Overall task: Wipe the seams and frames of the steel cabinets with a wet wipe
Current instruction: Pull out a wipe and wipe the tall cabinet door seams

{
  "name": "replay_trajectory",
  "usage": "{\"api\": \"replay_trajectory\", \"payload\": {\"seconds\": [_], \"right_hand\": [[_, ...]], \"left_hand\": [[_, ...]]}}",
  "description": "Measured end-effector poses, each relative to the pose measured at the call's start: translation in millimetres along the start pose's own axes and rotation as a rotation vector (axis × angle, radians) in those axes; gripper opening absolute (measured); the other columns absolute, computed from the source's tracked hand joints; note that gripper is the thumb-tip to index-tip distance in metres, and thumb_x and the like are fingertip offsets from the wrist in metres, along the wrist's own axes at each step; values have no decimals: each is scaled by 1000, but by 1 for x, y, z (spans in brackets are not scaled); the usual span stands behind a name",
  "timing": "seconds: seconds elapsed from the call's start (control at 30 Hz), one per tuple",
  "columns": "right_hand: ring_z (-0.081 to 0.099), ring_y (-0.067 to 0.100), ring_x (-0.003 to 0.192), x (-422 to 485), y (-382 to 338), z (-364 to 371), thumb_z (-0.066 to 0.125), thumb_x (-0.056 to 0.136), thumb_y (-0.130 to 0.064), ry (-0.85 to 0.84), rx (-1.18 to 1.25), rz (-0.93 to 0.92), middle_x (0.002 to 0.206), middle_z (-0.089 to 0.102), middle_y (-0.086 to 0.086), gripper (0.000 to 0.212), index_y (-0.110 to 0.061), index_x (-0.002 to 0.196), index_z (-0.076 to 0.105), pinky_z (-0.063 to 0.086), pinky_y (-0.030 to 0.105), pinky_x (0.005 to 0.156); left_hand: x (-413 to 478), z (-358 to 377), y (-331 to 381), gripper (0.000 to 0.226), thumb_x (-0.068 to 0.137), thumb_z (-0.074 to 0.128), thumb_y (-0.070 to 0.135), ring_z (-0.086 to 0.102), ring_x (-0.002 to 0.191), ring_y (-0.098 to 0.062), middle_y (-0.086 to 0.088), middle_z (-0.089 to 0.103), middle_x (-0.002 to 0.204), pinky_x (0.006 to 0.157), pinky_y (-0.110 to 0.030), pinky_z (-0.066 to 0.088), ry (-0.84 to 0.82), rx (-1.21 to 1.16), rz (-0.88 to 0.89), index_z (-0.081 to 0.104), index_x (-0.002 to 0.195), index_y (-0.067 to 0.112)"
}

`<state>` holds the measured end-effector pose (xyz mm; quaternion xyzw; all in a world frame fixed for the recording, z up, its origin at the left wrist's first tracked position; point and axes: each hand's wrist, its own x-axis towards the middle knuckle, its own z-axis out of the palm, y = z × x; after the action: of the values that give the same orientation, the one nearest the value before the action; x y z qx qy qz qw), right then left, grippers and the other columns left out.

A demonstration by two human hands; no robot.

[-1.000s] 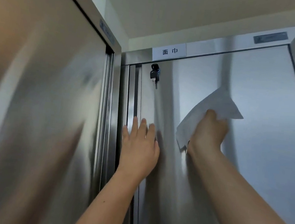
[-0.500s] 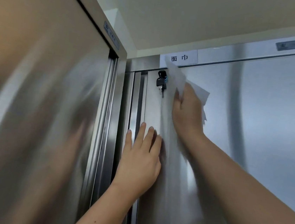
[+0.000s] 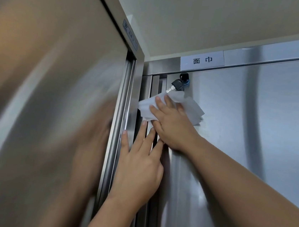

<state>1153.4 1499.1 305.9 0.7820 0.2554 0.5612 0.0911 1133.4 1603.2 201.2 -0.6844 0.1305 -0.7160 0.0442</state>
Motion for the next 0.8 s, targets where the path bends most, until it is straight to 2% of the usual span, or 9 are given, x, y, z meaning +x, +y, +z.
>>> {"api": "replay_trajectory", "payload": {"seconds": [0.17,0.37,0.53,0.6,0.73,0.8], "right_hand": [[3,28,144,27,2,-5,22,101,-36,-39,-63,62,157,-11,10,54,-18,150,6,7,43,113],[14,27,142,52,6,-14,23,100,-39,-40,-83,124,155,-17,12,60,-15,150,-1,21,41,109],[9,27,143,61,7,-8,25,100,-40,0,-49,175,155,-18,12,63,-14,150,-4,8,46,113],[8,28,143,54,4,-2,23,100,-40,24,-80,180,156,-14,15,63,-11,149,-2,10,45,113],[27,29,138,20,-7,9,14,97,-42,84,-105,128,155,11,19,64,-4,148,9,26,41,102],[24,28,139,11,-12,14,20,99,-40,44,-117,120,156,10,18,63,-4,148,5,25,39,102]], "left_hand": [[-6,1,-4,50,73,34,19,37,131,-33,-13,59,126,101,-55,14,6,6,-27,68,109,9],[-6,-6,-6,49,75,35,19,28,134,-29,-13,57,129,102,-53,14,45,-69,-65,67,111,11],[-7,-8,-6,49,74,36,19,27,135,-29,-13,56,130,103,-52,15,57,-108,-74,67,111,11],[-8,-8,-5,51,73,36,20,26,134,-29,-13,55,131,103,-52,15,50,-127,-64,66,113,11],[-9,-9,-4,56,72,35,23,20,137,-27,-12,49,138,105,-49,9,3,-154,-81,63,119,13],[-9,-8,-1,57,71,36,24,17,138,-26,-11,47,140,106,-47,7,-12,-167,-87,61,122,14]]}}
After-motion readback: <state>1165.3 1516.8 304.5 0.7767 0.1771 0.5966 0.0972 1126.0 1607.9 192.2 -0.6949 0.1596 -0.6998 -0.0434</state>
